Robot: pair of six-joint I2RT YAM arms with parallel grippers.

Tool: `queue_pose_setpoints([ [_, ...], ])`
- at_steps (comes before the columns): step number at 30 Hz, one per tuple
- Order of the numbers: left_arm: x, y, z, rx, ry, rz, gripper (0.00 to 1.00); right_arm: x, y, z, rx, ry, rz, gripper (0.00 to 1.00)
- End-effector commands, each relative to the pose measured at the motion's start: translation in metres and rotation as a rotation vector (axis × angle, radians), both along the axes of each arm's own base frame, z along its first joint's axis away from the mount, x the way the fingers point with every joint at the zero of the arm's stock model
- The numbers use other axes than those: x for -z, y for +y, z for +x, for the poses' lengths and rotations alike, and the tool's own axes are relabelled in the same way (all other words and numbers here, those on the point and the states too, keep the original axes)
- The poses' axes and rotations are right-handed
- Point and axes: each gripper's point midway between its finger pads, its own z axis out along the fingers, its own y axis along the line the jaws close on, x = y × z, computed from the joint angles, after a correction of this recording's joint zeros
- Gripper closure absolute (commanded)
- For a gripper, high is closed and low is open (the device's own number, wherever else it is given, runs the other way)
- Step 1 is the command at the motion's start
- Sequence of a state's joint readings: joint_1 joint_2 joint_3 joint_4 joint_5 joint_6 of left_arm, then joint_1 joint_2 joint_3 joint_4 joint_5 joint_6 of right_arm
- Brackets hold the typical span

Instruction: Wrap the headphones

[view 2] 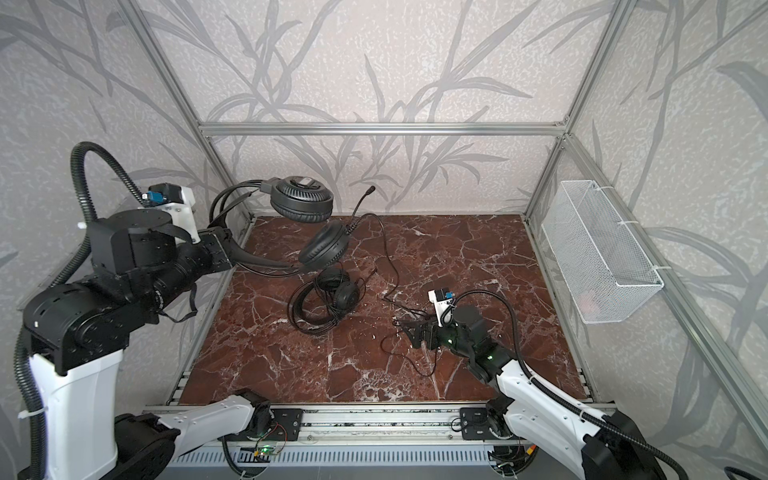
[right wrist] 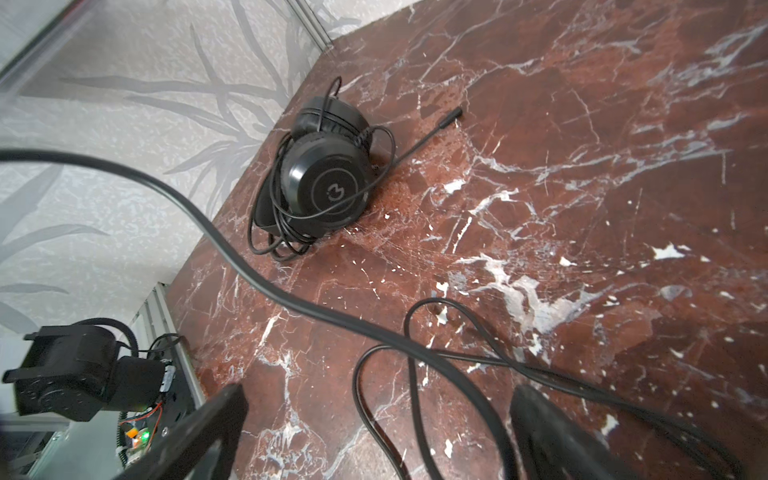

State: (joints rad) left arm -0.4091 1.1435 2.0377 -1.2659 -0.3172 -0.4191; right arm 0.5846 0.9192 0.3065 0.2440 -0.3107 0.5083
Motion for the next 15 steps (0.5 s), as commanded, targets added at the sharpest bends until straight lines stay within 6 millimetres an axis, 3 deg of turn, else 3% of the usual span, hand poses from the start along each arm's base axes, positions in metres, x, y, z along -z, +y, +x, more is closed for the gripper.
queue_pose_setpoints([
  [1,-0.022,0.004,-0.001,-0.035,-0.084,-0.068,1.00,-0.012,0.003,0.019,0.039,-0.090,0.012,0.00],
  [5,-0.024,0.008,-0.004,-0.046,-0.092,-0.065,1.00,-0.003,0.004,0.032,0.063,-0.099,-0.029,0.09],
  [9,-0.022,0.012,-0.006,-0.062,-0.095,-0.060,1.00,0.006,-0.002,0.042,0.118,-0.099,-0.068,0.28],
  [13,-0.019,0.011,-0.003,-0.065,-0.088,-0.060,1.00,0.008,0.000,0.044,0.111,-0.079,-0.083,0.72],
  [15,-0.017,0.011,0.000,-0.074,-0.082,-0.056,1.00,0.009,0.000,0.039,0.100,-0.051,-0.089,1.00],
])
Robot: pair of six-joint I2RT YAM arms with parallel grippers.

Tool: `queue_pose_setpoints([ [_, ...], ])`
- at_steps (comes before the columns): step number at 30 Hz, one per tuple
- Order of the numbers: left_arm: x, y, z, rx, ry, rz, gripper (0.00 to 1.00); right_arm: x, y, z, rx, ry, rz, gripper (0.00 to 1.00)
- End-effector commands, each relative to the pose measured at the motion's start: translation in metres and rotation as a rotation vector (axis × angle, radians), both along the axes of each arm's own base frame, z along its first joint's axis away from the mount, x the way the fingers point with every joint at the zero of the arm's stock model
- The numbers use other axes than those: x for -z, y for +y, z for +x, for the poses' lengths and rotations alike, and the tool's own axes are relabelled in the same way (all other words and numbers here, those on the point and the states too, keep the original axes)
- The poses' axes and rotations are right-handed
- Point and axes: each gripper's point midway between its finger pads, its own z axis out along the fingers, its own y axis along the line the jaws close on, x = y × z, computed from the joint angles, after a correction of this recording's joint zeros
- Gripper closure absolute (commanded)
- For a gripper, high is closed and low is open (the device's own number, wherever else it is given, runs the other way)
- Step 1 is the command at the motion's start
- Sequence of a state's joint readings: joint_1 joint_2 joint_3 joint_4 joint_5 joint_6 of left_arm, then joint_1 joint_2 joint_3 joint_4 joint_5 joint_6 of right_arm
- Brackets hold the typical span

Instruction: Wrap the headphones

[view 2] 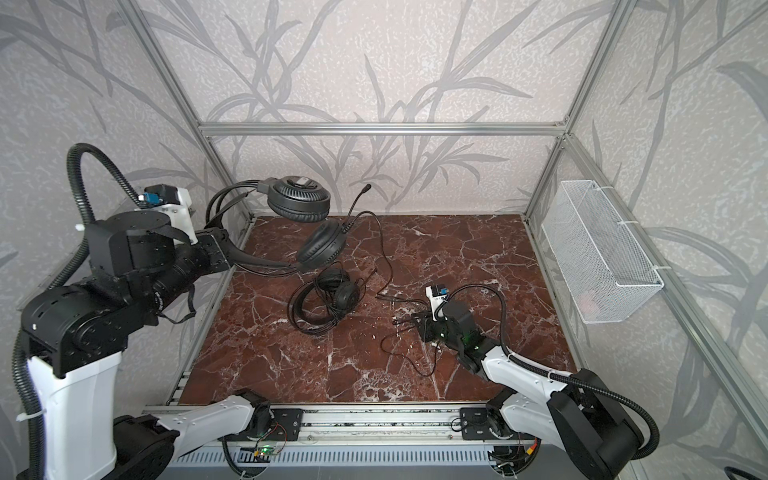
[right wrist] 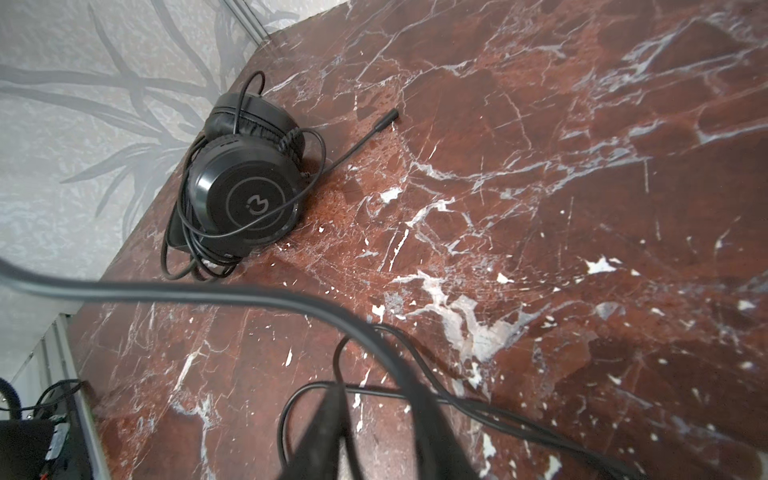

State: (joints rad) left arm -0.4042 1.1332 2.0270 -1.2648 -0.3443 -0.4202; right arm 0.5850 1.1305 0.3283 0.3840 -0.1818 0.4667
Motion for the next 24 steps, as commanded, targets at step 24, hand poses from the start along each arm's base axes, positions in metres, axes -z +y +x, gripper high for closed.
queue_pose_setpoints([
  [24,0.102,0.070,0.187,-0.447,0.232,0.224,1.00,-0.233,-0.039,-0.194,-0.530,-0.233,-0.024,1.00],
])
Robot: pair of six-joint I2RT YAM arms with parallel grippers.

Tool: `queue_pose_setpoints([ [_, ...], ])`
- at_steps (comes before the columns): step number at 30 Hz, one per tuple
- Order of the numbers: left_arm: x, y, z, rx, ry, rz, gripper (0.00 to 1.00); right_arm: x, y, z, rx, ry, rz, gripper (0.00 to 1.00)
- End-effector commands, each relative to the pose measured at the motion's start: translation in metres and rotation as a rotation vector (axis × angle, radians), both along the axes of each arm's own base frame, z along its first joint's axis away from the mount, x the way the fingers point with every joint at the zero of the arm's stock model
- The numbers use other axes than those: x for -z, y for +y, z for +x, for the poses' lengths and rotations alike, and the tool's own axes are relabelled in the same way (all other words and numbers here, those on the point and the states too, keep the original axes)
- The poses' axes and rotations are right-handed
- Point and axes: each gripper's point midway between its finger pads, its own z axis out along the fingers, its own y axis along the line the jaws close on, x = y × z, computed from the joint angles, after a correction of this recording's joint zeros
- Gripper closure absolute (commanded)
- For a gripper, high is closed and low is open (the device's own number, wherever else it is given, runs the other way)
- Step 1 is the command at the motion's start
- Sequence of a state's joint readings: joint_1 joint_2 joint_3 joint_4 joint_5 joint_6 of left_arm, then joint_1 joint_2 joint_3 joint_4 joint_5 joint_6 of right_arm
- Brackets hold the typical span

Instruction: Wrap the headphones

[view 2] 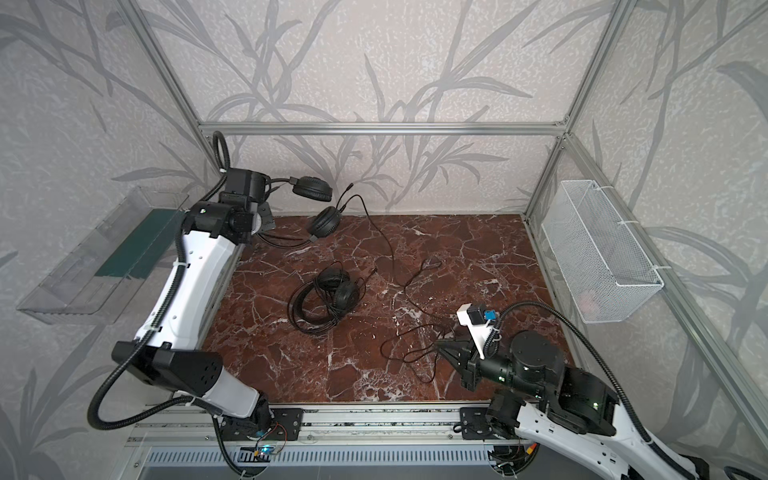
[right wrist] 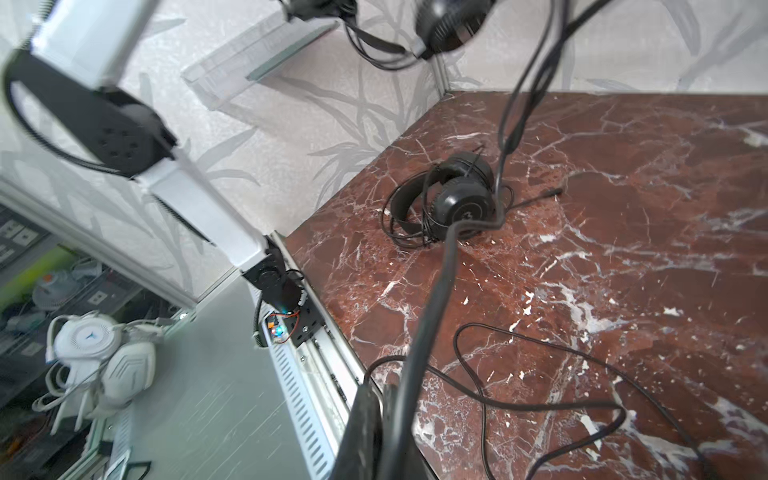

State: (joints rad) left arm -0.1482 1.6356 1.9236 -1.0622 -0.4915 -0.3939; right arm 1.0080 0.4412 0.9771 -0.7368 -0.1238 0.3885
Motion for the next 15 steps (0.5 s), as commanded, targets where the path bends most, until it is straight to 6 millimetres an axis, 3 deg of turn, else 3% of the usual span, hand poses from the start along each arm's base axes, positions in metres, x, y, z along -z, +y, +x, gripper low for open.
queue_pose_setpoints([
  [1,-0.036,0.020,0.016,-0.089,-0.123,0.068,1.00,-0.013,-0.009,-0.024,-0.145,-0.064,-0.145,1.00],
  [7,-0.012,0.044,0.039,-0.163,-0.038,0.074,1.00,-0.079,-0.056,-0.025,-0.037,-0.303,-0.115,1.00],
  [10,0.007,0.046,0.052,-0.155,0.005,0.033,1.00,-0.114,-0.084,-0.041,-0.019,-0.393,-0.056,1.00],
  [15,0.027,0.050,0.066,-0.160,0.051,0.029,1.00,-0.149,-0.117,-0.059,0.044,-0.491,-0.061,1.00],
])
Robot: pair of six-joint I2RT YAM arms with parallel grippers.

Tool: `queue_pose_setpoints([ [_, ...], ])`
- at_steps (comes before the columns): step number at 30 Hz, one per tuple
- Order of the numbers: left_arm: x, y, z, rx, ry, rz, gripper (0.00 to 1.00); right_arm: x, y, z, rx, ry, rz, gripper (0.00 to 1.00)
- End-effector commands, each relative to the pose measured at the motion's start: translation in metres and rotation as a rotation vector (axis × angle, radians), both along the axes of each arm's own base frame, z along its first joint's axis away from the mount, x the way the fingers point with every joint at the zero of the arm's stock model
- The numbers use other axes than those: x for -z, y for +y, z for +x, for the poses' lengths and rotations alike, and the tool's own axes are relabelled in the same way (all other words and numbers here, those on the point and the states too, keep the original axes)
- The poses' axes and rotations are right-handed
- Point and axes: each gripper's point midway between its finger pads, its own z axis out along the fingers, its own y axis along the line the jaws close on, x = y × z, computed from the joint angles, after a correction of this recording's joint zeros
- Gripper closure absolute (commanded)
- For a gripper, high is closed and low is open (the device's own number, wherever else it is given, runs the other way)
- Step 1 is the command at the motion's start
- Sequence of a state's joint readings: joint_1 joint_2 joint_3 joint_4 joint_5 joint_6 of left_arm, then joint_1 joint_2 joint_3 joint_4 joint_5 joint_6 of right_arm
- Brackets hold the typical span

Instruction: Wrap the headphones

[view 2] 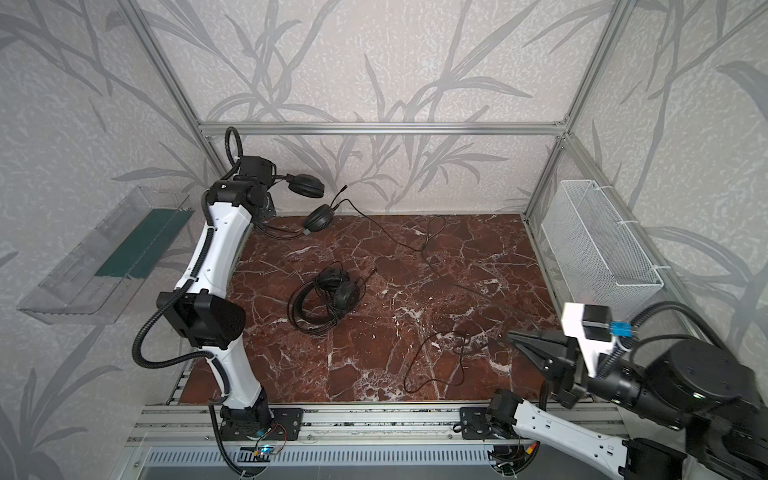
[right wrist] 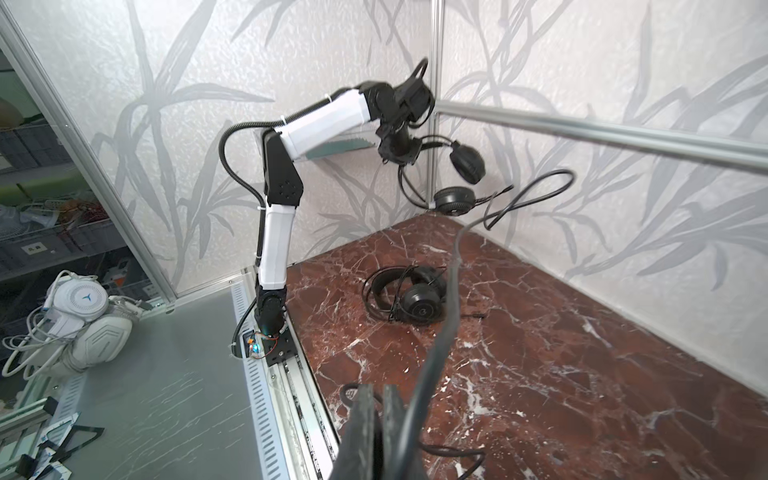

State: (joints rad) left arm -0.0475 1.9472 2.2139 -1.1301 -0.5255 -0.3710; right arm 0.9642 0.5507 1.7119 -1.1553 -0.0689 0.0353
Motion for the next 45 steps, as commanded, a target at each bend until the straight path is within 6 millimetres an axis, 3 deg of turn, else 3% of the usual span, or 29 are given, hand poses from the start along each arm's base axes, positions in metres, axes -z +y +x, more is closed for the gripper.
queue_pose_setpoints([
  [1,0.000,0.010,0.007,-0.060,-0.036,-0.021,1.00,-0.006,-0.018,-0.013,0.037,-0.075,-0.066,1.00],
  [4,0.012,0.009,0.009,-0.057,-0.012,-0.040,1.00,-0.013,-0.024,-0.018,0.088,-0.122,-0.077,1.00],
  [8,0.015,0.006,0.009,-0.045,-0.006,-0.047,1.00,-0.008,-0.013,-0.012,0.101,-0.113,-0.099,1.00],
  [12,0.018,0.006,0.010,-0.040,-0.004,-0.055,1.00,-0.034,-0.017,-0.019,0.124,-0.192,0.006,1.00],
  [15,0.020,-0.007,0.010,-0.005,-0.002,-0.087,1.00,-0.034,0.000,-0.018,0.059,-0.178,-0.007,1.00],
  [23,0.002,-0.067,0.010,0.160,-0.028,-0.068,1.00,-0.030,0.060,-0.020,-0.221,-0.087,0.011,1.00],
  [25,-0.002,-0.093,0.010,0.230,-0.037,-0.079,1.00,-0.024,0.077,-0.014,-0.287,-0.032,0.009,1.00],
  [29,-0.009,-0.134,0.004,0.363,-0.041,-0.067,1.00,-0.019,0.091,0.001,-0.306,-0.017,-0.004,1.00],
  [34,-0.003,-0.197,-0.012,0.644,-0.075,-0.052,1.00,-0.030,0.106,0.011,-0.349,-0.019,0.007,1.00],
  [39,0.018,-0.228,-0.037,0.800,-0.115,-0.034,1.00,-0.044,0.120,0.019,-0.382,-0.040,0.016,1.00],
  [45,0.009,-0.285,-0.079,1.029,-0.139,-0.046,1.00,-0.039,0.146,0.045,-0.363,-0.081,-0.063,1.00],
])
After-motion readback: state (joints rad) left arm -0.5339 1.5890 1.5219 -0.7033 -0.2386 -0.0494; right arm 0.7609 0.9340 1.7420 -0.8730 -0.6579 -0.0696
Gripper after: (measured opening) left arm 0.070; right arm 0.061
